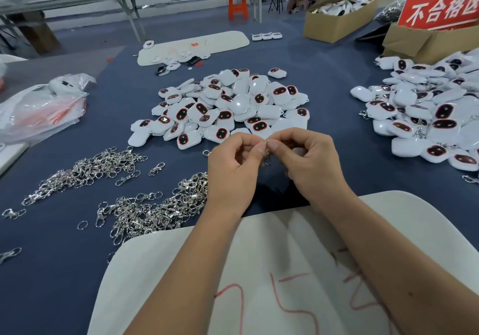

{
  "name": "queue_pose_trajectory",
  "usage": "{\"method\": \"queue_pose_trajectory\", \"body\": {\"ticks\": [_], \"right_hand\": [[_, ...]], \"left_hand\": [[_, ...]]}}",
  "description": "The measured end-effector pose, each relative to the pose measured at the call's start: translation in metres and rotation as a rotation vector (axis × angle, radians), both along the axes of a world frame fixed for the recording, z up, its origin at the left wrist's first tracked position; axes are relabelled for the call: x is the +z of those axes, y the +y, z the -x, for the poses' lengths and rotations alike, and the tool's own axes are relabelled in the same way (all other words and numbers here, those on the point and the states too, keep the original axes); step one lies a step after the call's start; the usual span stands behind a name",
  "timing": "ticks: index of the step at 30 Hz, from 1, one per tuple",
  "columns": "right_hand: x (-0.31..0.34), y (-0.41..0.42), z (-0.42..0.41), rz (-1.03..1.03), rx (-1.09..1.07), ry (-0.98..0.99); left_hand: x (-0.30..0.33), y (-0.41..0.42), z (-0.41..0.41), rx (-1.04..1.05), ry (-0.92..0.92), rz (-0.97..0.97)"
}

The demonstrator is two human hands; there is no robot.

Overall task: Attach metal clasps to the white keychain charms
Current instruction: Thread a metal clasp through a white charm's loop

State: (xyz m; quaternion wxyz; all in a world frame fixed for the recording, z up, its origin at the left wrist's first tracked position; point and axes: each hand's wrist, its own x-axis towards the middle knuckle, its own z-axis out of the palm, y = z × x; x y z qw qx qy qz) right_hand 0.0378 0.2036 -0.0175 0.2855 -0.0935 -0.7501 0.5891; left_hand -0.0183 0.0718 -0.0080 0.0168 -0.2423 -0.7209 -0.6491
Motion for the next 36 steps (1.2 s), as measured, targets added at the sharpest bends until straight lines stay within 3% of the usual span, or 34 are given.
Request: {"method": "queue_pose_trajectory", "body": {"ticks": [4, 36], "right_hand": [[-0.002, 0.004, 0.0007, 0.095, 0.043, -0.018], [-0.0041, 0.0075, 0.0034, 0.095, 0.077, 0.033]], "left_hand": [[0.0008, -0.0017, 0.0019, -0.057, -0.02, 0.009], [-0.0059, -0.0038, 0.0092, -0.11, -0.131, -0.064]]}}
